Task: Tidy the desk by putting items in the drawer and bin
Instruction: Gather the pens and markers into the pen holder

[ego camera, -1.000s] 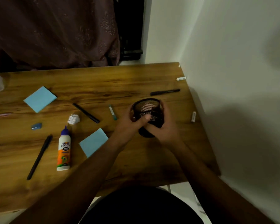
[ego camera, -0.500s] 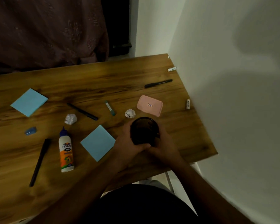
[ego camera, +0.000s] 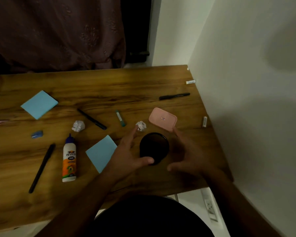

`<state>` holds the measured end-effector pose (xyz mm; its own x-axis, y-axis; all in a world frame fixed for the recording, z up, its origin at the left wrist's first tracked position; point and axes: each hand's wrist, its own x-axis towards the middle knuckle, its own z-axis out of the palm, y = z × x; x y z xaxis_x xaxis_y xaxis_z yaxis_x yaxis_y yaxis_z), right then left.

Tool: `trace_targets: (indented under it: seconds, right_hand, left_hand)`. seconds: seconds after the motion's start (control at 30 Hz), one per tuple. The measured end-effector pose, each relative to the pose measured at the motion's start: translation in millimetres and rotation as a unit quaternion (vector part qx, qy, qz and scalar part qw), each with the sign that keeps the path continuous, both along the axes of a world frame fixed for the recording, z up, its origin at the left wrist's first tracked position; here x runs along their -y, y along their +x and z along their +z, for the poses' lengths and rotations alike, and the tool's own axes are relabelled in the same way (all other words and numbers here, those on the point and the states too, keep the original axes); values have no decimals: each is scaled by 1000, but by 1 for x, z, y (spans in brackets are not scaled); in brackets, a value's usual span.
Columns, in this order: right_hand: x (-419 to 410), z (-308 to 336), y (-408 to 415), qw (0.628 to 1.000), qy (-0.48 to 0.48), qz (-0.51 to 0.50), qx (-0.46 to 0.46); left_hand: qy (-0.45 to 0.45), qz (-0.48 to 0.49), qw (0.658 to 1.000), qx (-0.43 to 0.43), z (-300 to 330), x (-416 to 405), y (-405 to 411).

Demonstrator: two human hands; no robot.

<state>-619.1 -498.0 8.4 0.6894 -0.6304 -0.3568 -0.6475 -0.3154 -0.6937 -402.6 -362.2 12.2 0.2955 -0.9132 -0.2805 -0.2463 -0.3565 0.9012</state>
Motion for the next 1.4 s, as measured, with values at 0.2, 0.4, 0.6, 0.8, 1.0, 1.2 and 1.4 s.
trace_targets:
  seconds: [0.2, 0.4, 0.6, 0.8, 1.0, 1.2, 1.4]
  right_hand:
    - [71, 8, 17, 996, -79, -23, 31]
    - [148, -5, 78, 965, -256, -35, -48]
    - [185, -23, 122, 935, -321, 64, -133]
    - [187, -36, 127, 918, -368, 68, -129]
    - [174, -15, 126, 936, -345, 20, -64]
    - [139, 45, 118, 958, -260, -63, 99]
    - [90, 88, 96, 949, -131, -119, 261]
  left_hand:
    - [-40, 138, 990, 11, 13, 14, 12]
    - [-27, 251, 967, 46, 8, 20, 19]
    - [-23, 305, 945, 114, -2, 7, 28]
    - [23, 329, 925, 187, -3, -7, 56]
    - [64, 204, 922, 321, 6, 8, 98]
    - [219, -2, 876, 429, 4, 43, 122]
    - [247, -57, 864, 436, -15, 49, 145]
